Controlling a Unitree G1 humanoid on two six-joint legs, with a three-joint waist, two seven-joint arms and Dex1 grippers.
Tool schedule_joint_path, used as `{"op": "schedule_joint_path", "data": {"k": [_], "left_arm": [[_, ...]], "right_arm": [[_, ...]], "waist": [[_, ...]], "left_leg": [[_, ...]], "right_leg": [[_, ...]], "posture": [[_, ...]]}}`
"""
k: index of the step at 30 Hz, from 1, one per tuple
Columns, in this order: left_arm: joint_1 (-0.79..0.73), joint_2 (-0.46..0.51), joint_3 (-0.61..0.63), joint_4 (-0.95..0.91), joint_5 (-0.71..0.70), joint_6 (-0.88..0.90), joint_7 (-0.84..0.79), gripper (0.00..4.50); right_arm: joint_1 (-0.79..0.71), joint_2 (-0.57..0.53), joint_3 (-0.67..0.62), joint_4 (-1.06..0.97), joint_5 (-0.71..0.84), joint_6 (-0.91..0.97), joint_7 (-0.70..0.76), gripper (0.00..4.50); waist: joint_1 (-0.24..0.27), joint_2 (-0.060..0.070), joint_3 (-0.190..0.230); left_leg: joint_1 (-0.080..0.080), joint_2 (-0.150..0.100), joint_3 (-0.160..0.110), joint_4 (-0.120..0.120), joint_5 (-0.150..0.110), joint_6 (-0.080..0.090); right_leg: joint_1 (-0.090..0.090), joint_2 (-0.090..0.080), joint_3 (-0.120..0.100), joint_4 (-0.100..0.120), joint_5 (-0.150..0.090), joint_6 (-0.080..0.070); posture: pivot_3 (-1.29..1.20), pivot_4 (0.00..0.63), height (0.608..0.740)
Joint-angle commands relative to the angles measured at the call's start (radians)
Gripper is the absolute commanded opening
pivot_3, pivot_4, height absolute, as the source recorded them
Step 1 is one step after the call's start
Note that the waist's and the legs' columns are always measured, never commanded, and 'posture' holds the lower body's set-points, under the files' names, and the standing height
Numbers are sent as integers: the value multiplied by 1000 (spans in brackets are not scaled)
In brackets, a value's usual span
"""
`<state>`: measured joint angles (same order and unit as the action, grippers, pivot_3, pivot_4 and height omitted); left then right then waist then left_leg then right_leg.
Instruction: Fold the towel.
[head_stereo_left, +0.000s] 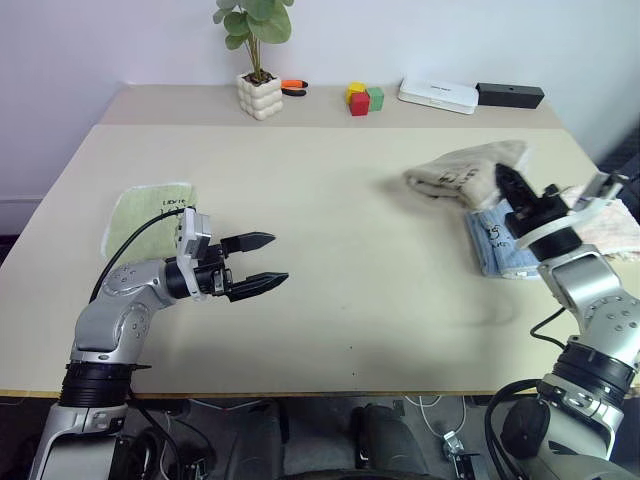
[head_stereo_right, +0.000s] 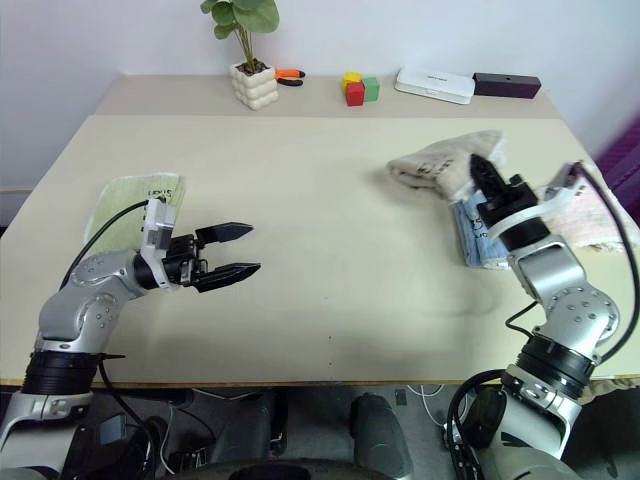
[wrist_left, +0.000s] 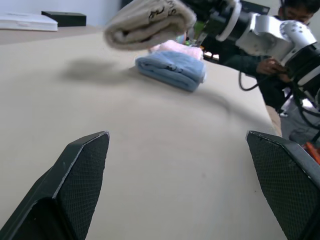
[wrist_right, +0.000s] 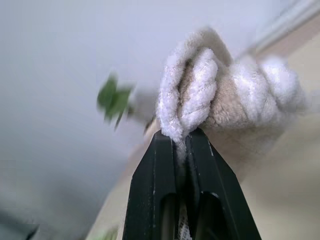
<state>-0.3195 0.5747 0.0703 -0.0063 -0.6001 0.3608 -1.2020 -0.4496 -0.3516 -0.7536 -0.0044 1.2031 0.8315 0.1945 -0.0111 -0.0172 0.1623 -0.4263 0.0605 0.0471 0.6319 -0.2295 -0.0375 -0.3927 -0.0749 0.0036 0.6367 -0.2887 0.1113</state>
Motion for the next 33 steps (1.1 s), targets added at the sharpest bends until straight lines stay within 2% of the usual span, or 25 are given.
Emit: {"op": "schedule_joint_path", "data": {"k": [1, 4, 7, 11, 14, 21, 24, 27, 33], "left_arm": [[-23, -9, 0, 4, 1, -27, -18, 4500], [-31, -18, -2, 14, 4, -32, -15, 4500], [-29, -19, -3, 15, 3, -37, -20, 4500], [-21, -6, 1, -5, -11, -28, -34, 4500], [-21, -1, 1, 1, -2, -36, -40, 4500], [-24, -2, 2, -5, -2, -33, -34, 4500], [-16, -5, -2, -13, 2, -37, -30, 4500], [-18, -8, -4, -11, 4, -38, -26, 4500], [-22, -14, -9, -6, 6, -41, -21, 4500]], "right_arm": [[17, -6, -67, -46, 54, -82, -50, 27], [65, 6, -109, -16, 56, -148, -82, 27], [125, 29, -91, -57, 48, -186, -66, 27], [218, 61, -36, -67, -37, -238, -65, 27], [230, 84, -14, -58, -37, -269, -59, 27], [283, 96, 74, -44, -180, -348, -72, 27], [285, 101, 71, -34, -182, -368, -74, 27], [279, 96, 57, -18, -183, -391, -78, 933], [290, 86, 67, -46, -241, -456, -72, 3963]], "waist": [[0, 0, 0], [1, 0, 0], [0, 1, 0], [-3, 2, 0], [-5, 3, 1], [0, 3, 1], [-2, 3, 1], [-2, 3, 1], [-1, 3, 1]], "left_leg": [[0, 0, 0, 0, 0, 0], [0, 0, 0, 0, 0, 0], [0, 0, 0, 0, 0, 0], [1, 0, 2, 0, 0, 0], [1, 1, 3, 0, 0, 0], [1, 2, 4, 0, 0, 0], [1, 2, 4, 0, 0, 0], [1, 2, 4, 0, 0, 0], [1, 2, 4, 0, 0, 0]], "right_leg": [[0, 0, 0, 0, 0, 0], [0, 0, 1, 0, 0, 0], [0, 0, 1, 0, 0, 0], [-1, 1, 3, 1, 0, 0], [-2, 2, 5, 2, 0, 0], [-2, 3, 6, 3, 0, 0], [-2, 3, 7, 3, 0, 0], [-3, 4, 7, 3, 0, 0], [-3, 4, 7, 3, 0, 0]], "posture": [[0, 150, 740], [0, 150, 740], [0, 150, 740], [0, 150, 740], [0, 150, 740], [0, 150, 740], [0, 150, 740], [0, 150, 740], [0, 150, 740]]}}
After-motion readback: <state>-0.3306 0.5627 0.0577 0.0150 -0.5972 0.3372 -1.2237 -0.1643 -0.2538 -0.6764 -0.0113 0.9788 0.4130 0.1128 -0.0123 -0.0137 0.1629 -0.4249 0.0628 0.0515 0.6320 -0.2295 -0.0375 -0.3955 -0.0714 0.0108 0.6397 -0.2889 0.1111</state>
